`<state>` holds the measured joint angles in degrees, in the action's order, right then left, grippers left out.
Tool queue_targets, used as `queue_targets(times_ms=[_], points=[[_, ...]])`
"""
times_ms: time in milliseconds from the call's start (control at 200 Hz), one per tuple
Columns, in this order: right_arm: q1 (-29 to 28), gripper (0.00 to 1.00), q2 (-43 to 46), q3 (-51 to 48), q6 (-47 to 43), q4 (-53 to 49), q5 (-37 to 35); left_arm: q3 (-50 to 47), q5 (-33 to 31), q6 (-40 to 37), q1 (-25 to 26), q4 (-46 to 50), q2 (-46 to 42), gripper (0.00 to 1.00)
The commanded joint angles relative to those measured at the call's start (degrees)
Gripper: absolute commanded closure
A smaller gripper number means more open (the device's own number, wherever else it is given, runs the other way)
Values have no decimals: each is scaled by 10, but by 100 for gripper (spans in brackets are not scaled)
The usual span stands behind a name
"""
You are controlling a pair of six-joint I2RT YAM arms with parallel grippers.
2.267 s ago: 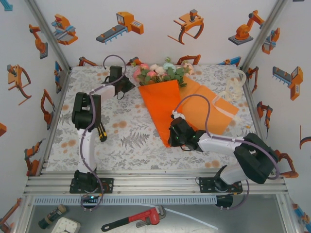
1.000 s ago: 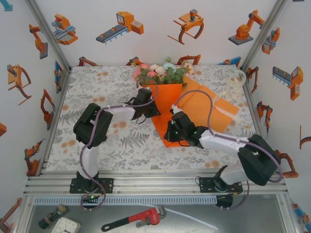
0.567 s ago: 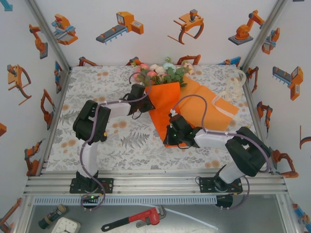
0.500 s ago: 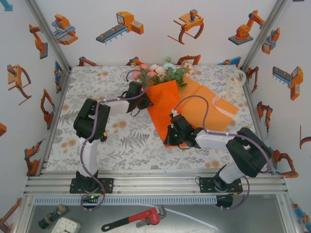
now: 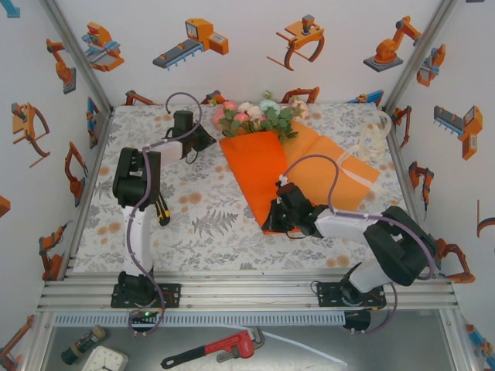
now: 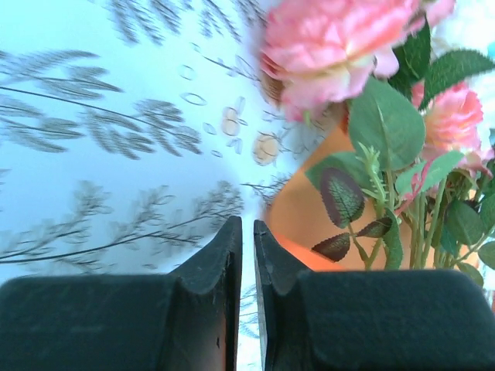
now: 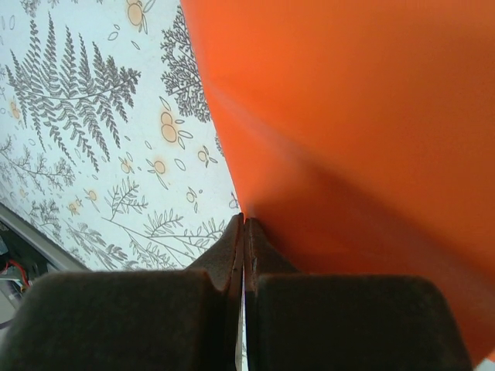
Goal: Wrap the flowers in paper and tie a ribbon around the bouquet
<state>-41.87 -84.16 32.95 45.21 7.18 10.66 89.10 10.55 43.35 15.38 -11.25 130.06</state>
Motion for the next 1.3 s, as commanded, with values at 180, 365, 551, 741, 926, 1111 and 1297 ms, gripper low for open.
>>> queue_targets(times_ms=[180, 365, 551, 741, 926, 1111, 1297], points=[[36, 100, 90, 35, -2, -76, -42, -157, 37, -2, 49, -15, -245, 79], [93, 100, 97, -21, -11, -67, -48, -228, 9, -58, 144, 35, -317, 79], [94, 100, 69, -42, -34, -58, -43, -275, 12, -65, 243, 62, -335, 79], [95, 100, 62, -49, -23, -40, -53, -338, 78, -37, 324, 3, -333, 78], [104, 100, 138, -15, -24, -106, -65, -335, 15, -75, 379, 60, -285, 78], [172, 79, 250, 11, -2, -213, -96, -358, -8, -80, 389, 46, -249, 79], [325, 23, 300, 10, -7, -326, -111, -360, -15, -84, 389, 45, -286, 77]])
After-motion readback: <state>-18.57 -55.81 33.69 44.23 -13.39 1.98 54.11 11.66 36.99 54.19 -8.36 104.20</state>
